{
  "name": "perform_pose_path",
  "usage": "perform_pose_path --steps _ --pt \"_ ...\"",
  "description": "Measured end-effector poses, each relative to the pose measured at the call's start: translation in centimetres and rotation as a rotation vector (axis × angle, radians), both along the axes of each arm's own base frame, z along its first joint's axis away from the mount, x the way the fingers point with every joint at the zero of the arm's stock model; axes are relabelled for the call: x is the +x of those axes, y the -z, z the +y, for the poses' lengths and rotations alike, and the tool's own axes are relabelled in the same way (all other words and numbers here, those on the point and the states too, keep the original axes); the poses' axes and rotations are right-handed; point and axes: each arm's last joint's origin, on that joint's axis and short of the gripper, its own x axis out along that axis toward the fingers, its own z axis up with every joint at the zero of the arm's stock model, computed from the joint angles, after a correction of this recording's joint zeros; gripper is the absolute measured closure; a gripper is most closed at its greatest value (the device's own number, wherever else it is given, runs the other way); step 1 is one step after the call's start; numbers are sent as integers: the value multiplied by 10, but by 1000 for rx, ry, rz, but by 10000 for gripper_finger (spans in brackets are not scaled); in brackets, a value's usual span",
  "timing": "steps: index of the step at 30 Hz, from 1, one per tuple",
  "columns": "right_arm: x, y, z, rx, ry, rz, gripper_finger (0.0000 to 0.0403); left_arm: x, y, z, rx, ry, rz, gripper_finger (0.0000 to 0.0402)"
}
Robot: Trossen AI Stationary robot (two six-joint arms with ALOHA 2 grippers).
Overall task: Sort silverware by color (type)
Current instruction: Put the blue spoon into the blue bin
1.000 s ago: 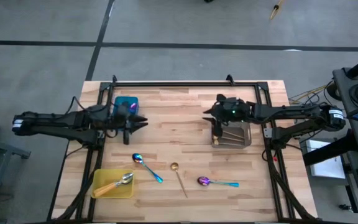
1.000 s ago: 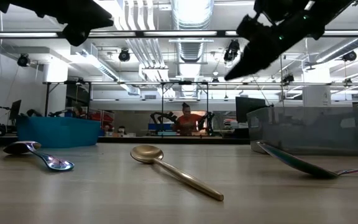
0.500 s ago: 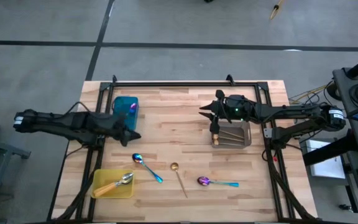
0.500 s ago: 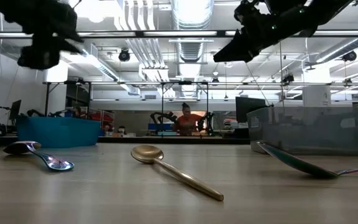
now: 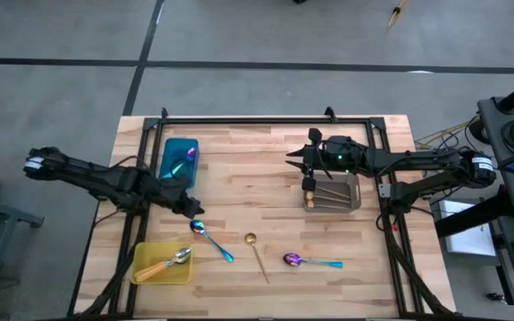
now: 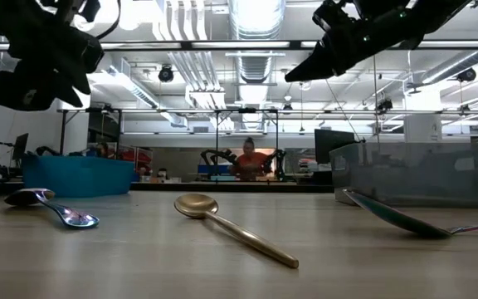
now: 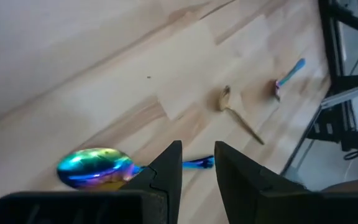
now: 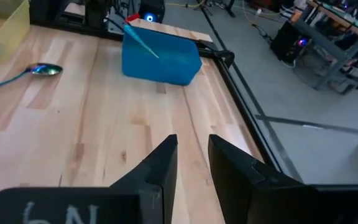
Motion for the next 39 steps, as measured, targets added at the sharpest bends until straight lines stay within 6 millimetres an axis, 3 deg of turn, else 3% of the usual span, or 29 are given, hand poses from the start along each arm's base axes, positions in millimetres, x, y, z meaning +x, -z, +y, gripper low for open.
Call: perform_pose_path --steps 6,14,22,25,30,35,39 --pt "0 0 0 -31 -10 7 321 24 -9 -9 -8 6 -1 326" --pt "1 -2 0 -27 -6 -16 321 64 -14 -26 104 145 59 326" --pt "1 -2 0 -25 -5 -17 321 85 -16 -55 325 531 282 326" --pt "1 -2 0 -26 -5 -17 321 93 -9 -67 430 722 336 326" --pt "1 -2 0 -28 -6 -16 321 111 11 -79 549 877 407 316" --pt "1 -2 0 -37 -9 -14 321 123 36 -84 584 988 522 286" --pt "1 -2 0 -37 -9 -14 321 122 51 -89 594 1074 615 255"
